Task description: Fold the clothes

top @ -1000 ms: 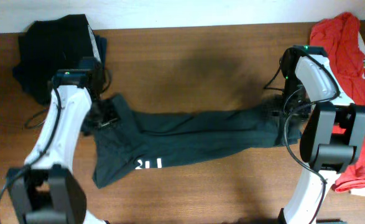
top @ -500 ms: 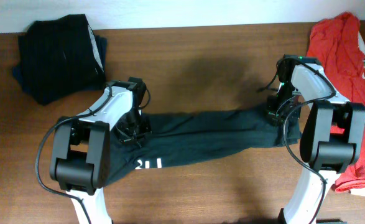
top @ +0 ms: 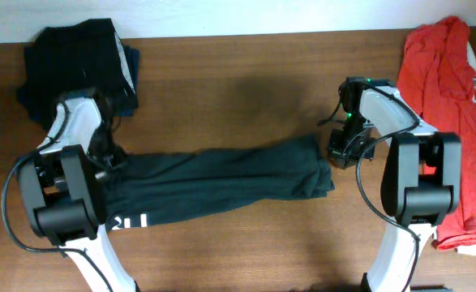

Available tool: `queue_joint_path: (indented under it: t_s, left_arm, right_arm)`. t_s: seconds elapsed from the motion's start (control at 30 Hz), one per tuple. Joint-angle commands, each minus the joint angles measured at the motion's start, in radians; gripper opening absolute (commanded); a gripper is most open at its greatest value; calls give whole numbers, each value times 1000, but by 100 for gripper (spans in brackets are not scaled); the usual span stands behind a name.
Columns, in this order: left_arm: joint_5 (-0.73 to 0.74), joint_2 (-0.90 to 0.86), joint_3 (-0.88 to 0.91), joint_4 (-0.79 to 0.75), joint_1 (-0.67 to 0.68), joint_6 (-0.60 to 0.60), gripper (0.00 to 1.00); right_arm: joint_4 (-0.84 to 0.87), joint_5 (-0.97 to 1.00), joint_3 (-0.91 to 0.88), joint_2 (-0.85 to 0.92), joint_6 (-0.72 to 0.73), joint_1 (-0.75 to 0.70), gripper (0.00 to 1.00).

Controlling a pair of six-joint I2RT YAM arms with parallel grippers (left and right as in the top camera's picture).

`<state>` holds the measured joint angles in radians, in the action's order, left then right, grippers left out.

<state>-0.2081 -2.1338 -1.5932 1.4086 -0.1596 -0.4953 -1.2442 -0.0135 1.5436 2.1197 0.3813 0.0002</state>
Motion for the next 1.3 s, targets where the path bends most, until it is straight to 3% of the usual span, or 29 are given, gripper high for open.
queue_joint_path:
  t_s: [0.0,0.2,0.47,0.67,0.8,0.83,0.87,0.9,0.93,0.97,1.07,1.13,1.17,1.27]
  left_arm:
    - [-13,2,-55,-1,2,-5,1]
    - [13,2,7,18,2,-5,1]
    - [9,2,299,-197,-7,-5,1]
    - [-31,2,223,-130,-93,-18,1]
    - [-9,61,48,14,-55,-16,0]
    - [9,90,39,22,-39,-14,3]
    - [18,104,39,22,-29,-12,28]
    - [30,106,39,21,-23,-12,55]
    - [40,105,40,21,-21,-12,95]
    - [53,105,40,21,-21,-12,99]
    - [195,106,40,1,-21,96,99]
    - [497,132,40,-66,-11,328,96]
    - [584,153,40,-93,-2,380,95]
    - [605,228,40,-128,34,385,95]
  right_arm:
    - [-36,-204,42,-133,-157,36,4]
    - [-39,-215,-21,-133,-178,235,4]
    - [190,-61,-284,-133,-66,220,4]
    - [98,12,-206,-133,-39,77,4]
    - [-84,51,34,-134,-50,63,8]
    - [-92,51,70,-134,-69,63,34]
    - [-81,50,81,-134,-86,51,85]
    - [-74,48,79,-133,-85,40,99]
    - [-56,18,68,-132,-87,12,99]
    - [-30,-61,54,-132,-131,-14,99]
    - [74,-357,-38,-131,-342,-81,99]
    - [143,-422,-128,-131,-375,-93,99]
    - [166,-425,-167,-131,-375,-92,99]
    - [214,-489,-260,-131,-378,-91,99]
